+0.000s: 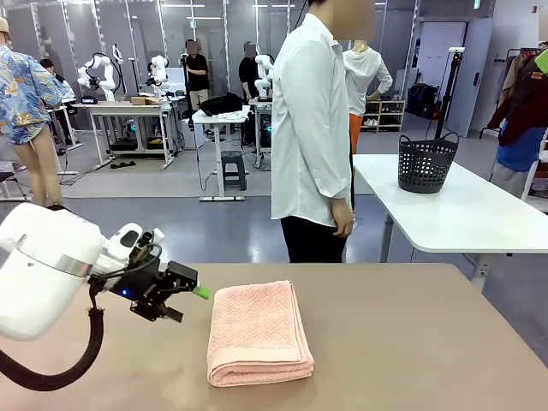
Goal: Fold the towel.
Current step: Pick up the 100 cm Hotel Towel and place it on the left side of the table.
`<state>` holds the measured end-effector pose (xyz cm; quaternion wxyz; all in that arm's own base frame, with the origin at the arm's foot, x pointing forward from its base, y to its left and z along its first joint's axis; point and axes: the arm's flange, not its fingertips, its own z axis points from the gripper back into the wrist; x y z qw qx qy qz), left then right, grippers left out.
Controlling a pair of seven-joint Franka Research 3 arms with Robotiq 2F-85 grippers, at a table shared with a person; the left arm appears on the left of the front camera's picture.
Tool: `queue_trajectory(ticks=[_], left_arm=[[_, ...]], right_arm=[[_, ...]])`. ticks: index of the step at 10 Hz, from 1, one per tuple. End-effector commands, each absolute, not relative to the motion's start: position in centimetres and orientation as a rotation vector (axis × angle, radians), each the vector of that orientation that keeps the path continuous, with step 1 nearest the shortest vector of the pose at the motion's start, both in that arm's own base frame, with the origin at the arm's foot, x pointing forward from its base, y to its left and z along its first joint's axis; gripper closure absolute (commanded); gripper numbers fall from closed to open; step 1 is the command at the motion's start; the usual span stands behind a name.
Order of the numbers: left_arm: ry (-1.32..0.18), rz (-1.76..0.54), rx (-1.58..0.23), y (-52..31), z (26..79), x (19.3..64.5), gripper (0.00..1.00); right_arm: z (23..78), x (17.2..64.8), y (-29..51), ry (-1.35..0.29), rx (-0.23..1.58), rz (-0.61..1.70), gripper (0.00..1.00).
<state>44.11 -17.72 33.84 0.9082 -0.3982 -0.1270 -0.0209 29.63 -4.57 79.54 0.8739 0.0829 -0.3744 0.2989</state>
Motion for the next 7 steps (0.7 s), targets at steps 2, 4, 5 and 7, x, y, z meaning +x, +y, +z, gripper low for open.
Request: queue_trajectory(ticks=[2,4,5,7], left_arm=[[-0.254,-0.061,-0.893,-18.7,30.9,46.5,0.0],[-0.225,-0.047,-0.935,-19.4,28.9,47.6,0.0],[-0.187,-0.037,-0.962,-20.0,27.6,48.4,0.0],[-0.158,-0.051,-0.994,-21.3,26.0,49.0,0.0]], right_arm=[[79.6,29.6,-4.6,-0.781,0.173,0.625,0.05],[79.6,29.6,-4.6,-0.781,0.173,0.625,0.05],[79.6,29.6,-4.6,-0.781,0.173,0.625,0.05],[79.6,29.6,-4.6,-0.781,0.173,0.625,0.05]])
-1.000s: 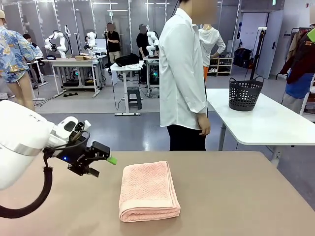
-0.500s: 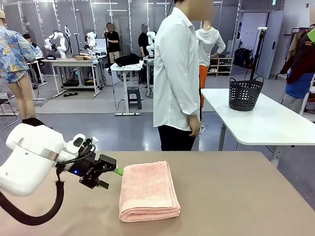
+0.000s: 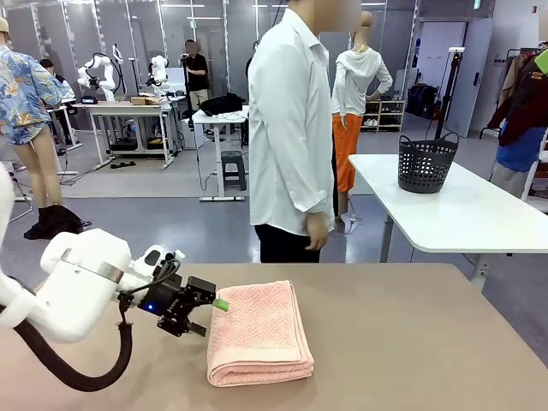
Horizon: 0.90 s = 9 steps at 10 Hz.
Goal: Fold the towel.
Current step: Pick up the 100 cm Hotel Towel and place it on the left side of the table.
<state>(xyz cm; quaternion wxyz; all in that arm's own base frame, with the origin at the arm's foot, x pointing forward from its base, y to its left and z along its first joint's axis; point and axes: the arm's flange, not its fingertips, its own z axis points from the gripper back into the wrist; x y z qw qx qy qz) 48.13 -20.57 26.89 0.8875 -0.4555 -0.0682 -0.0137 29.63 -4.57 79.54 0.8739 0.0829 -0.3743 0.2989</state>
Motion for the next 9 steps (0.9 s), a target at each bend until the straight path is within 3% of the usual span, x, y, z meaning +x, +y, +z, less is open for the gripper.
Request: queue_trajectory(ticks=[1,2,3,4,5,6,8,9], left_arm=[[-0.157,-0.06,-1.006,-21.77,25.45,49.1,0.0],[-0.154,-0.053,-1.027,-21.93,25.1,49.06,0.0],[-0.167,-0.048,-1.058,-21.83,24.98,49.01,0.09],[-0.174,-0.048,-1.072,-21.62,24.97,48.86,0.59],[-0.168,-0.046,-1.072,-21.59,24.87,48.85,0.68],[-0.167,-0.042,-1.069,-21.45,24.81,48.8,1.0],[-0.172,-0.026,-1.053,-21.35,24.93,48.82,1.0],[-0.171,-0.024,-1.054,-21.52,25.0,48.8,0.86]], right_arm=[[79.59,29.58,-4.65,-0.781,0.173,0.625,0.05],[79.59,29.58,-4.65,-0.781,0.173,0.625,0.05],[79.59,29.58,-4.65,-0.781,0.173,0.625,0.05],[79.59,29.58,-4.65,-0.781,0.173,0.625,0.05],[79.59,29.58,-4.65,-0.781,0.173,0.625,0.05],[79.59,29.58,-4.65,-0.781,0.173,0.625,0.05],[79.59,29.58,-4.65,-0.781,0.173,0.625,0.05],[79.59,29.58,-4.65,-0.781,0.173,0.625,0.05]])
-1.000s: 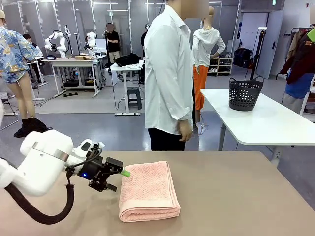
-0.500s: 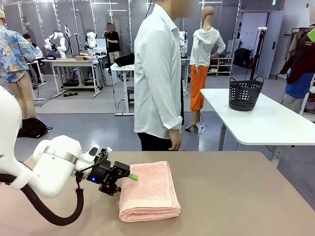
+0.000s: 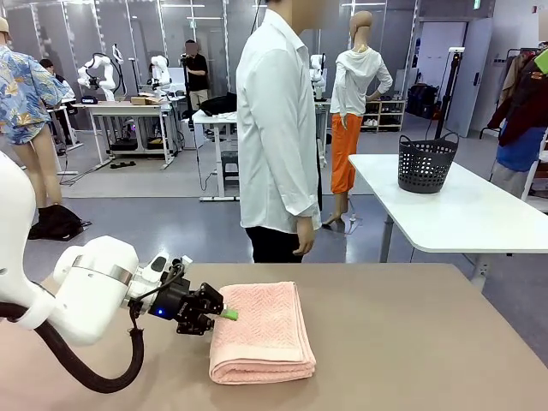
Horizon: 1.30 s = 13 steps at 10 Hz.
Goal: Fold the towel.
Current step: Pick up the 100 cm Hotel Towel and place it on the left side of the table.
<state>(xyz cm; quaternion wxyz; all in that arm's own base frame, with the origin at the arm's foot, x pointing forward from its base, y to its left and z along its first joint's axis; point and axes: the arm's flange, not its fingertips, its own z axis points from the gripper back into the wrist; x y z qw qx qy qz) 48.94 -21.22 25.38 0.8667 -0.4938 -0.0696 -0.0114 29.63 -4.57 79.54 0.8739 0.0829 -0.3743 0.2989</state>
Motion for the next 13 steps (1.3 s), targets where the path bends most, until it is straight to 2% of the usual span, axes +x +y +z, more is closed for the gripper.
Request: queue_trajectory(ticks=[1,2,7,13], left_arm=[[-0.17,-0.02,-1.044,-21.6,25.1,48.8,0.96],[-0.168,-0.008,-1.047,-21.6,25.1,49.1,1.0],[-0.149,-0.041,-1.053,-18.2,26.0,50.1,1.0],[-0.056,-0.107,-0.969,-4.8,27.4,52.0,1.0]], right_arm=[[79.6,29.6,-4.6,-0.781,0.173,0.625,0.05],[79.6,29.6,-4.6,-0.781,0.173,0.625,0.05],[79.6,29.6,-4.6,-0.781,0.173,0.625,0.05],[79.6,29.6,-4.6,-0.781,0.173,0.625,0.05]])
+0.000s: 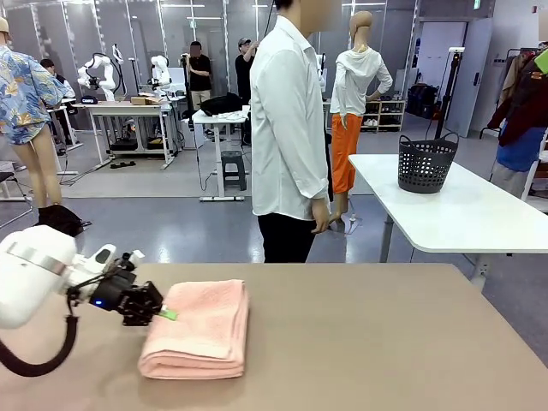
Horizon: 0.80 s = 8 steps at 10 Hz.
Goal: Fold the towel.
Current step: Pick up the 100 cm Hotel Towel and place it on the left side of the table.
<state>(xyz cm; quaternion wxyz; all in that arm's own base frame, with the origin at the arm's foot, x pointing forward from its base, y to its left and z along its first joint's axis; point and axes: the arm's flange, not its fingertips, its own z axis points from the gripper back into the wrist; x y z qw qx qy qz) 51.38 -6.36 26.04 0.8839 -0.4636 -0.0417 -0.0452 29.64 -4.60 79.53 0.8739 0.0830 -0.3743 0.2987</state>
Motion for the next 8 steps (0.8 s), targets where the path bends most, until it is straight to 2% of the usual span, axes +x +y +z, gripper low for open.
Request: queue_trajectory(ticks=[1,8], left_arm=[[-0.03,-0.122,-0.983,-2.1,28.1,52.4,1.0],[-0.042,-0.092,-0.863,11.1,30.2,54.1,1.0]], right_arm=[[79.6,29.6,-4.6,-0.781,0.173,0.625,0.05],[79.6,29.6,-4.6,-0.781,0.173,0.625,0.05]])
